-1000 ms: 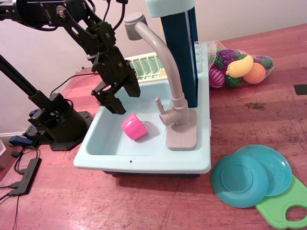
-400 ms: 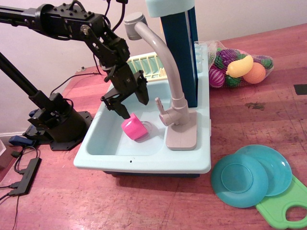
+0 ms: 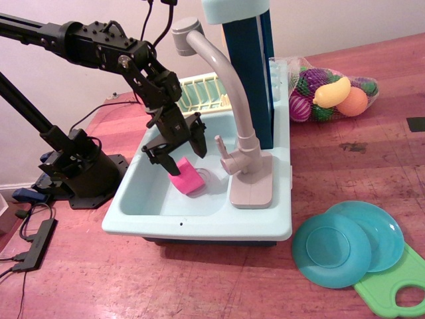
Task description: Flip cup upright
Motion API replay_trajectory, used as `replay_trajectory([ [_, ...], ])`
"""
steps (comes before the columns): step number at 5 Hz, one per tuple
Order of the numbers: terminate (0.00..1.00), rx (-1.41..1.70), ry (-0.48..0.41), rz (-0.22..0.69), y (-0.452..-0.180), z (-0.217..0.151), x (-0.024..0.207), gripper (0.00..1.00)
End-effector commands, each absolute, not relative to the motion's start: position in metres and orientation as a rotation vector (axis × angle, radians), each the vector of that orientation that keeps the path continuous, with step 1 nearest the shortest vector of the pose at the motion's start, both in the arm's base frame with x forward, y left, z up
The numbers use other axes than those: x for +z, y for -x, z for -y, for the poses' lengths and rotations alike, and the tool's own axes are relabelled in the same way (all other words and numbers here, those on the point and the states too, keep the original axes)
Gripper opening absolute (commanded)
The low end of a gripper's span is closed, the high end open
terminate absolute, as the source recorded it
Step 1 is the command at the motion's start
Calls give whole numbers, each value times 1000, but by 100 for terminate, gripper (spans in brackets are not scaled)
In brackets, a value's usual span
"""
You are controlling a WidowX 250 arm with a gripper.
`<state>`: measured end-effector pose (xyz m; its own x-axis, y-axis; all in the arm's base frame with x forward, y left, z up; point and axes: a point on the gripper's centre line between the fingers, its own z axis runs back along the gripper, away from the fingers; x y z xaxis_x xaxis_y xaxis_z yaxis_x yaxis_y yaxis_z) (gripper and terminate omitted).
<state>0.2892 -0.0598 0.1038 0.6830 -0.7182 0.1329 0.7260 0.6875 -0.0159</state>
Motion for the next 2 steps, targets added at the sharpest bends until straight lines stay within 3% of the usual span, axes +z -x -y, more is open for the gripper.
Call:
replay_trajectory([
  [1,0,-846,73,126,-288,73,92,100],
  [2,0,-848,81,123,-285,77,86,0],
])
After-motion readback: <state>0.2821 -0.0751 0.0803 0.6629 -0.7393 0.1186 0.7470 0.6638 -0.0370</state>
